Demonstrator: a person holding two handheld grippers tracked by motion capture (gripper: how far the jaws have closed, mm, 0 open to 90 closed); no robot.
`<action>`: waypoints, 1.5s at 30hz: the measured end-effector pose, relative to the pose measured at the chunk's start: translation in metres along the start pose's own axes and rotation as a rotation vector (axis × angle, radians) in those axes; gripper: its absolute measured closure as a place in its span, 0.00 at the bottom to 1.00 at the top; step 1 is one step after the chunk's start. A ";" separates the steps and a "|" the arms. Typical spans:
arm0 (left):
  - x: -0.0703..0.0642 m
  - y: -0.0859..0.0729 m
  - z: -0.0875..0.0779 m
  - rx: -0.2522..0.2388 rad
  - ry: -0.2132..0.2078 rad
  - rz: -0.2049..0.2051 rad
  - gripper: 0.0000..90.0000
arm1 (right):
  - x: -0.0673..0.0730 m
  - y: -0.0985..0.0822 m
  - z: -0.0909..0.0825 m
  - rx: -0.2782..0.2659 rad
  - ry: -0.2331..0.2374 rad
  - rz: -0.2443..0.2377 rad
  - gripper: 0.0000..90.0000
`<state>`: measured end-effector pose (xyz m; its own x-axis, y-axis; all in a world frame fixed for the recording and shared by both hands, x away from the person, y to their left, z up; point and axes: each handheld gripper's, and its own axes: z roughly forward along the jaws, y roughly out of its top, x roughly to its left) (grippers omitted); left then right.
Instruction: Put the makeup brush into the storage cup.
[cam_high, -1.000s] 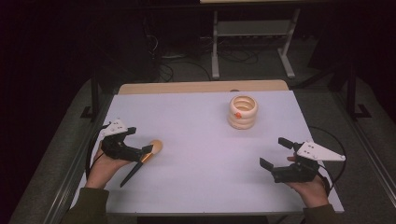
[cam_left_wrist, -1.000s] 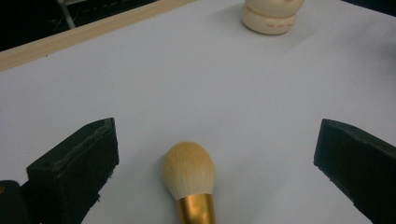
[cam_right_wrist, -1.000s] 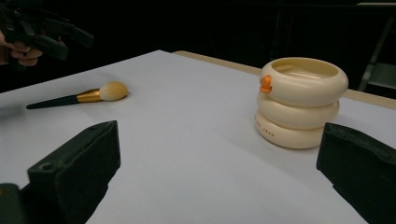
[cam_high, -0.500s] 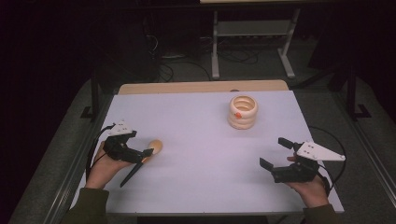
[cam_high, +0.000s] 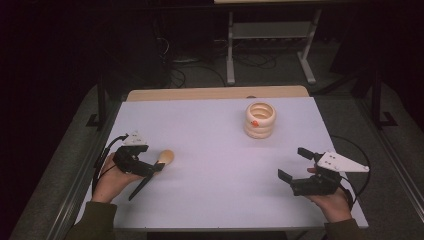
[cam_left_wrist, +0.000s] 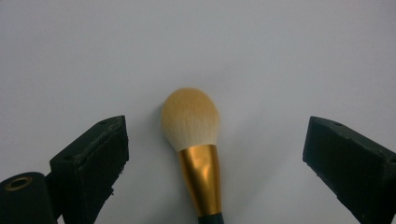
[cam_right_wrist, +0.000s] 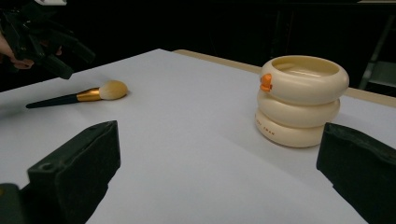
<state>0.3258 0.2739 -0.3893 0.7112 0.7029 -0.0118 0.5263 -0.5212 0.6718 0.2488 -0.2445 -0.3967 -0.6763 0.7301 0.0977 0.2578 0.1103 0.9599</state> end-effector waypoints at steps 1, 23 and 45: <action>0.001 0.000 0.001 0.008 0.003 0.008 0.09 | 0.000 0.000 0.000 0.001 0.000 0.000 0.00; 0.007 -0.005 0.011 0.193 0.040 -0.049 0.20 | -0.001 -0.001 0.001 0.008 -0.001 -0.001 0.00; 0.006 -0.003 0.023 0.349 0.033 -0.049 0.35 | -0.001 -0.001 0.000 0.006 -0.005 0.002 0.00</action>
<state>0.3390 0.2686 -0.4089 0.6689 0.7433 -0.0096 0.6907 -0.6167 0.3778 0.2493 -0.2447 -0.3974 -0.6722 0.7338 0.0984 0.2633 0.1127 0.9581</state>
